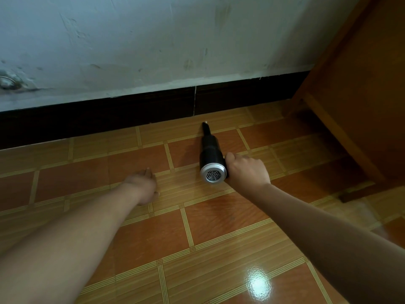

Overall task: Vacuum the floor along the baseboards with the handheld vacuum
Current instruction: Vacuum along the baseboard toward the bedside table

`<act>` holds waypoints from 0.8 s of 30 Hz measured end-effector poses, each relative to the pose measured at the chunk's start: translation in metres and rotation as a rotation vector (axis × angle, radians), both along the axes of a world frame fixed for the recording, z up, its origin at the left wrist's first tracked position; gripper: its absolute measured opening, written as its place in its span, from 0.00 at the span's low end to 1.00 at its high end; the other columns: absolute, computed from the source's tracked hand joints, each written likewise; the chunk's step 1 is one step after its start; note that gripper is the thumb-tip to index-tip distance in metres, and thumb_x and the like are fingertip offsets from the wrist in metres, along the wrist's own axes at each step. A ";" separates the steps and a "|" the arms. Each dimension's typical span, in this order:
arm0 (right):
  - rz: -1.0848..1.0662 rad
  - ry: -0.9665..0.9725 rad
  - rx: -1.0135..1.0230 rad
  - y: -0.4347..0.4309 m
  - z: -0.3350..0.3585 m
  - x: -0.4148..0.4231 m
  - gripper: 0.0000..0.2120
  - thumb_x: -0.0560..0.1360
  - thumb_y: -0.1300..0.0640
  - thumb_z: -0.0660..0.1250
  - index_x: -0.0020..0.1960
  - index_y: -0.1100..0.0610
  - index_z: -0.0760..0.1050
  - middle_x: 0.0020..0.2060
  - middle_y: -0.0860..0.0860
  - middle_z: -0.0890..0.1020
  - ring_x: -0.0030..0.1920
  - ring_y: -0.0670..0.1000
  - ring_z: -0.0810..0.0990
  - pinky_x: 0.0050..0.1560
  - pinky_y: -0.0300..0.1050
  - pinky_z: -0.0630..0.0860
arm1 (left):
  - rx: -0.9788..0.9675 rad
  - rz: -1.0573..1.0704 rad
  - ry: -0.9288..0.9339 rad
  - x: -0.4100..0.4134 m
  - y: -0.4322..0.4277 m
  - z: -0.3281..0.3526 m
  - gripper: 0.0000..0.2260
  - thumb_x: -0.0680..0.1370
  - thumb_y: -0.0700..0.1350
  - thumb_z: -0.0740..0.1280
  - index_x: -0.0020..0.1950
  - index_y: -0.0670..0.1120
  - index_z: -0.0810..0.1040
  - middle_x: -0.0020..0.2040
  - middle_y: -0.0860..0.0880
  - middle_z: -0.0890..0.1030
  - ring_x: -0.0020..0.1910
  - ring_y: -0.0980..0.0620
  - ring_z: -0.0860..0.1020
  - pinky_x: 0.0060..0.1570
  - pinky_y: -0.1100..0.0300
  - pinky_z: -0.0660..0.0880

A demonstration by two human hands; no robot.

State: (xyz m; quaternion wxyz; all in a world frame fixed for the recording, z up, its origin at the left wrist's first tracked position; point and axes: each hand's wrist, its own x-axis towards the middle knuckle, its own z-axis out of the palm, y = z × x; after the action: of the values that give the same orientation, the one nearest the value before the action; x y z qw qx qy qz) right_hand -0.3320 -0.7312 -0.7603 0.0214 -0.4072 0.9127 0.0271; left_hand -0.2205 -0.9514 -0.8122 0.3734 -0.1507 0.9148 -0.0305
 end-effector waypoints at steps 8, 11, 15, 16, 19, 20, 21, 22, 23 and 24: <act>0.003 -0.010 -0.004 0.001 0.002 0.001 0.10 0.79 0.53 0.57 0.55 0.59 0.68 0.46 0.52 0.79 0.41 0.53 0.79 0.35 0.44 0.67 | -0.005 0.015 -0.002 -0.001 0.006 0.002 0.31 0.82 0.55 0.52 0.77 0.37 0.47 0.78 0.38 0.45 0.77 0.42 0.50 0.74 0.54 0.52; 0.007 -0.009 -0.007 0.004 0.002 0.001 0.10 0.79 0.53 0.57 0.54 0.59 0.69 0.46 0.52 0.79 0.41 0.53 0.79 0.35 0.44 0.67 | 0.008 0.014 0.009 -0.004 0.010 0.005 0.31 0.83 0.55 0.52 0.78 0.38 0.47 0.78 0.39 0.46 0.77 0.43 0.50 0.74 0.54 0.52; 0.012 -0.020 -0.021 0.008 0.002 0.000 0.09 0.78 0.53 0.58 0.54 0.59 0.69 0.45 0.52 0.79 0.41 0.54 0.80 0.35 0.44 0.67 | 0.031 -0.013 0.005 -0.013 0.021 0.009 0.30 0.83 0.55 0.52 0.78 0.40 0.47 0.78 0.40 0.45 0.77 0.43 0.50 0.74 0.55 0.52; 0.016 -0.022 -0.024 0.008 0.002 0.000 0.09 0.78 0.54 0.58 0.53 0.59 0.69 0.45 0.52 0.80 0.41 0.54 0.80 0.35 0.44 0.67 | 0.030 -0.017 0.000 -0.015 0.024 0.010 0.30 0.83 0.55 0.52 0.78 0.40 0.47 0.78 0.40 0.45 0.77 0.43 0.49 0.74 0.55 0.52; 0.031 -0.036 -0.042 0.007 0.001 0.000 0.09 0.78 0.54 0.59 0.53 0.59 0.69 0.45 0.53 0.80 0.40 0.54 0.79 0.35 0.44 0.66 | 0.034 -0.014 -0.010 -0.018 0.026 0.009 0.31 0.83 0.56 0.51 0.78 0.40 0.46 0.78 0.40 0.44 0.78 0.43 0.49 0.74 0.55 0.51; 0.037 -0.042 -0.044 0.007 0.002 0.000 0.09 0.78 0.54 0.59 0.53 0.60 0.69 0.45 0.53 0.80 0.41 0.54 0.79 0.35 0.44 0.66 | 0.038 -0.013 -0.009 -0.018 0.025 0.008 0.31 0.83 0.55 0.52 0.78 0.40 0.46 0.78 0.40 0.44 0.78 0.43 0.48 0.74 0.54 0.51; 0.044 -0.045 -0.043 0.006 0.001 -0.001 0.10 0.78 0.54 0.59 0.54 0.60 0.69 0.45 0.53 0.79 0.41 0.54 0.79 0.35 0.44 0.66 | 0.041 -0.011 -0.008 -0.017 0.023 0.007 0.31 0.83 0.55 0.52 0.78 0.40 0.46 0.78 0.40 0.44 0.78 0.43 0.48 0.75 0.54 0.51; 0.050 -0.044 -0.044 0.004 0.002 -0.001 0.10 0.78 0.54 0.59 0.54 0.60 0.69 0.45 0.53 0.79 0.41 0.54 0.79 0.35 0.44 0.66 | 0.043 -0.009 -0.009 -0.016 0.022 0.006 0.31 0.83 0.55 0.52 0.78 0.40 0.45 0.78 0.40 0.43 0.78 0.43 0.48 0.75 0.54 0.51; 0.053 -0.044 -0.046 0.003 0.001 -0.001 0.10 0.78 0.54 0.59 0.54 0.60 0.69 0.45 0.53 0.79 0.40 0.54 0.78 0.35 0.44 0.65 | 0.046 -0.005 -0.011 -0.014 0.021 0.005 0.31 0.83 0.55 0.52 0.78 0.41 0.45 0.78 0.40 0.43 0.78 0.43 0.47 0.74 0.54 0.50; 0.055 -0.042 -0.056 0.002 0.001 -0.001 0.10 0.78 0.54 0.59 0.53 0.61 0.69 0.44 0.53 0.78 0.39 0.54 0.77 0.35 0.44 0.64 | 0.048 0.000 -0.013 -0.013 0.020 0.004 0.31 0.83 0.55 0.52 0.78 0.41 0.44 0.78 0.40 0.42 0.78 0.43 0.47 0.74 0.54 0.50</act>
State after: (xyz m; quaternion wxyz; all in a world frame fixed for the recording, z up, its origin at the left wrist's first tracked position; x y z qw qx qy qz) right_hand -0.3328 -0.7294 -0.7589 0.0284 -0.4332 0.9008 -0.0064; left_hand -0.2336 -0.9313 -0.8079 0.3829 -0.1416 0.9128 -0.0095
